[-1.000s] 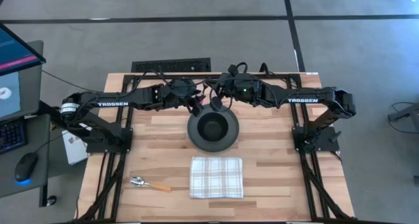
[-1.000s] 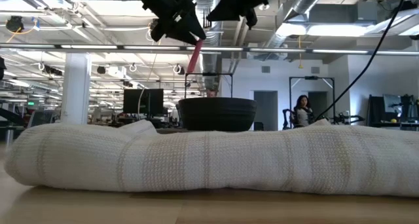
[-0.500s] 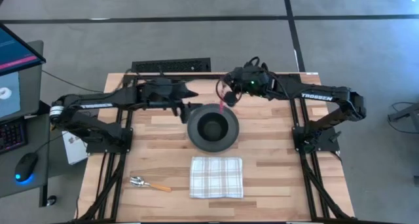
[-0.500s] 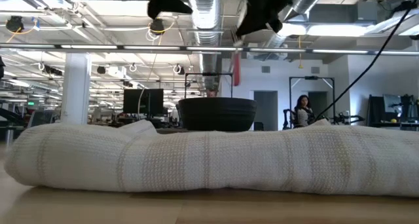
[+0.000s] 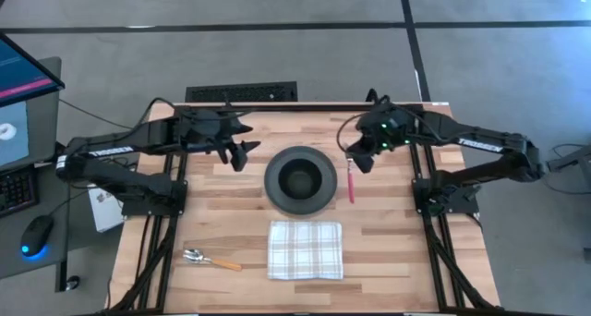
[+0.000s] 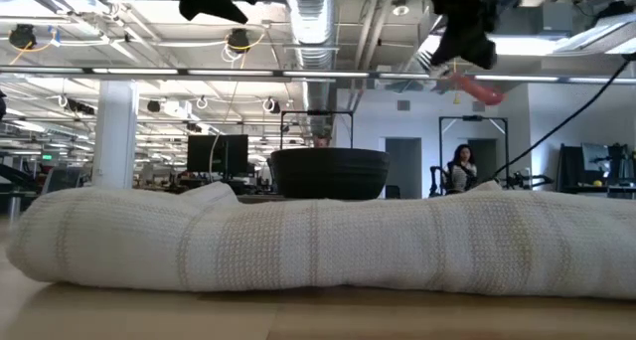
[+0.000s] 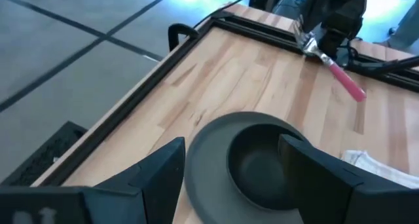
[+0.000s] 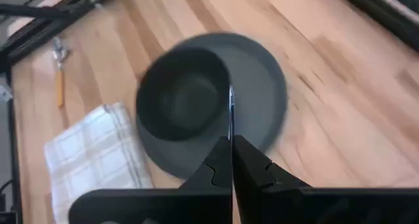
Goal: Set table place
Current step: Move the red fork to the right of the black plate
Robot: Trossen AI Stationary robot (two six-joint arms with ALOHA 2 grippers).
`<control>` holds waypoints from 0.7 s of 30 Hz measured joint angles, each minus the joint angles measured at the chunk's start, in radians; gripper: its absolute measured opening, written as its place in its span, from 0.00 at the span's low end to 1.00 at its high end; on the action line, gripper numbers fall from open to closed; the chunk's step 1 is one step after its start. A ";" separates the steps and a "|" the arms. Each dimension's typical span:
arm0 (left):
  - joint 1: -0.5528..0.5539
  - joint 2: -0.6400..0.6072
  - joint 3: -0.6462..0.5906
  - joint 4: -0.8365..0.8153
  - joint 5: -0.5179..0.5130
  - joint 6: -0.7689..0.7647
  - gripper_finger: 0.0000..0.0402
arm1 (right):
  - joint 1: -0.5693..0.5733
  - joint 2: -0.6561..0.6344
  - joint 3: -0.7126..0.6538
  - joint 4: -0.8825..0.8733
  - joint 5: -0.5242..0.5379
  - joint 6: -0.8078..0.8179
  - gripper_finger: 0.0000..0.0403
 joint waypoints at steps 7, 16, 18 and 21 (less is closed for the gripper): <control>0.000 0.016 -0.006 0.014 0.000 0.001 0.59 | -0.081 -0.091 -0.243 0.211 -0.090 0.084 0.04; 0.001 0.018 -0.008 0.006 0.000 -0.023 0.59 | -0.168 -0.049 -0.413 0.354 -0.163 0.060 0.04; 0.001 0.018 -0.008 0.005 0.000 -0.031 0.59 | -0.189 -0.031 -0.437 0.371 -0.173 0.045 0.04; 0.001 0.018 -0.008 0.005 0.000 -0.044 0.59 | -0.223 -0.006 -0.477 0.403 -0.187 0.032 0.04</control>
